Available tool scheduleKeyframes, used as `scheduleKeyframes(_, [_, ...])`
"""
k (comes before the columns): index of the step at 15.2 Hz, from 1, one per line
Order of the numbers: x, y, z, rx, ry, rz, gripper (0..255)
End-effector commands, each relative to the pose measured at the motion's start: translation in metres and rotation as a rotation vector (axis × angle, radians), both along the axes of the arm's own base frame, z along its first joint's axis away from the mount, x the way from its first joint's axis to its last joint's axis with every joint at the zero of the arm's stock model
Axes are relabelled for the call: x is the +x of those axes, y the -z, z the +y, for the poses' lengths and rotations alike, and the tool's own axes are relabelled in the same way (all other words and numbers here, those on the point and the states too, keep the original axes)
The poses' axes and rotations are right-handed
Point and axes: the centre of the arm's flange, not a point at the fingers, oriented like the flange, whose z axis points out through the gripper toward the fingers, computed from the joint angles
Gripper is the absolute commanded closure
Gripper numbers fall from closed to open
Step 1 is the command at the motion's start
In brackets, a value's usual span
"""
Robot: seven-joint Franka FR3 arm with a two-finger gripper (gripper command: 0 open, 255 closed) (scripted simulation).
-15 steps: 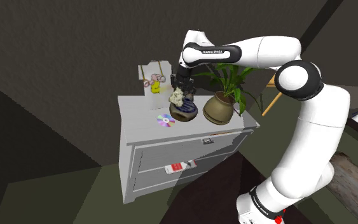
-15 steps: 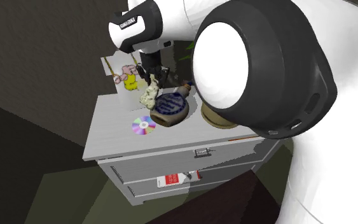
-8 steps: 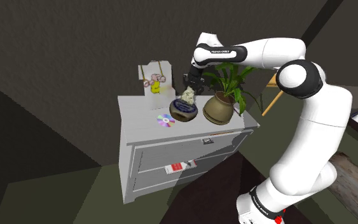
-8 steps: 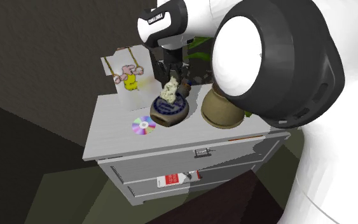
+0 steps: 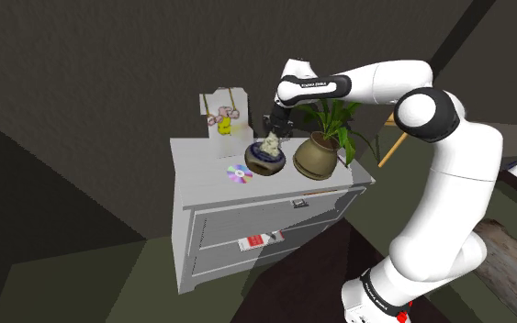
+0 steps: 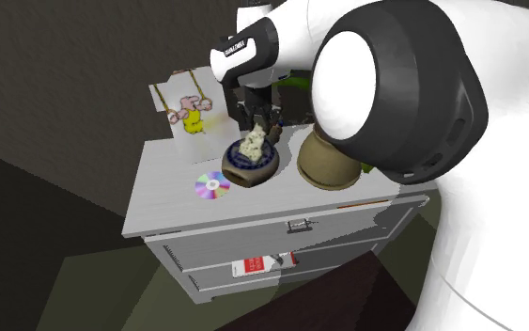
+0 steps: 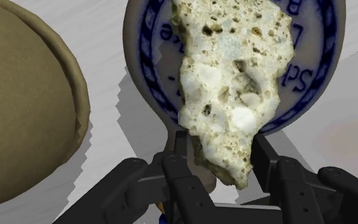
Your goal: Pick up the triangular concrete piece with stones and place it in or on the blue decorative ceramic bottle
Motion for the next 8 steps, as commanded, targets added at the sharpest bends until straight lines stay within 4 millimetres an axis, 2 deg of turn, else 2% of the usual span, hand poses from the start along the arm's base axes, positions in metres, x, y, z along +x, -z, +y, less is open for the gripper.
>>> scheduleKeyframes(1, [0.000, 0.012, -0.001, 0.000, 0.000, -0.001, 255])
scheduleKeyframes(4, [0.000, 0.027, -0.001, 0.000, 0.000, -0.001, 255])
scheduleKeyframes(8, [0.000, 0.028, -0.001, 0.000, 0.000, -0.001, 255])
